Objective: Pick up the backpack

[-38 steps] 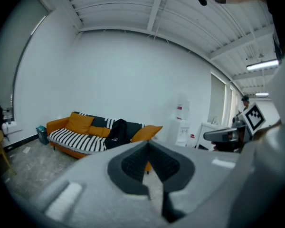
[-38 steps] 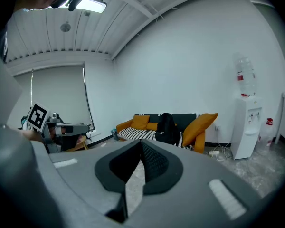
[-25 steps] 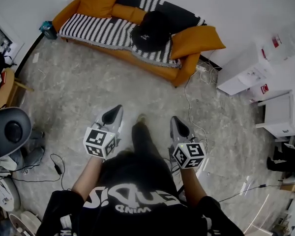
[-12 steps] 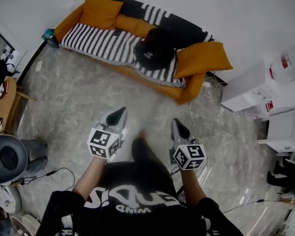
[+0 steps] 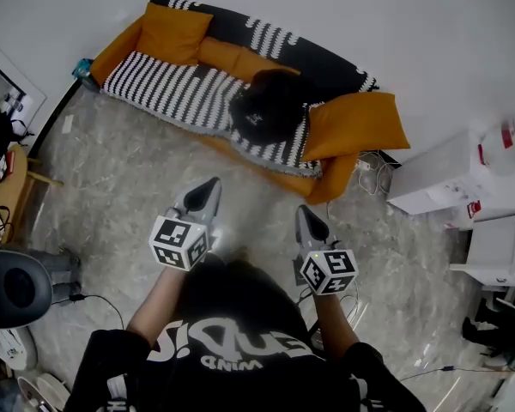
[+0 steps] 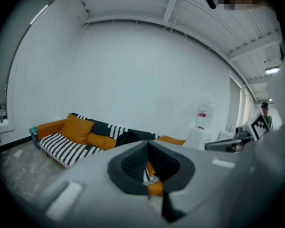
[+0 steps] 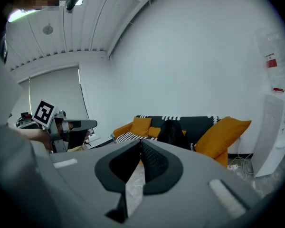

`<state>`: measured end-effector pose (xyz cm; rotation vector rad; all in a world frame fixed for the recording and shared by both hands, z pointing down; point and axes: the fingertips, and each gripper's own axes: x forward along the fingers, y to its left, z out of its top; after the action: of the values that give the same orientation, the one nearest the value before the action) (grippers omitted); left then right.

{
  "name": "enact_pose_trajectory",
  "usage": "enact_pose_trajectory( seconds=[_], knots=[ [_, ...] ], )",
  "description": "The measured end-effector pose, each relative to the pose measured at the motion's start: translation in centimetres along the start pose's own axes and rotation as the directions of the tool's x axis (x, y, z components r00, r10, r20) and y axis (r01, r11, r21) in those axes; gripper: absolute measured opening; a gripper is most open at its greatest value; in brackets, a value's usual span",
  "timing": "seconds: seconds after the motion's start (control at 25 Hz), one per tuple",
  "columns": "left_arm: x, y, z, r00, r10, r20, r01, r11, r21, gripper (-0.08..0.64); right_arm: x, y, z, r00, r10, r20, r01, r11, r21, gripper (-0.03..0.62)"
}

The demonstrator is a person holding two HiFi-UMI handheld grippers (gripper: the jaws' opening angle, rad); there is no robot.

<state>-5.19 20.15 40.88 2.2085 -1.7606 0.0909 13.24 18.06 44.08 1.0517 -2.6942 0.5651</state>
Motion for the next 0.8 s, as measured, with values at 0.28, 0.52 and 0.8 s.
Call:
enact_pose_trajectory(
  seconds=[0.28, 0.52, 0.8],
  knots=[
    [4.1, 1.7, 1.5, 0.999, 0.036, 0.011, -0.036, 0.999, 0.002, 0.002, 4.2, -3.4, 2.2, 1.0, 0.024, 0.002, -0.024, 1.0, 0.006, -0.002],
    [7.9, 4.0, 2.3, 1.0, 0.03, 0.003, -0.03, 1.0, 0.004, 0.002, 8.0, -5.2, 3.4, 1.0, 0.027, 0.0, -0.027, 0.999, 0.02, -0.002],
    [15.2, 7.5, 3.3, 1.0, -0.005, -0.016, 0.004, 1.0, -0.012, 0.002, 13.1, -9.8, 5.5, 1.0, -0.021, -0.011, 0.021, 1.0, 0.02, -0.002]
  ],
)
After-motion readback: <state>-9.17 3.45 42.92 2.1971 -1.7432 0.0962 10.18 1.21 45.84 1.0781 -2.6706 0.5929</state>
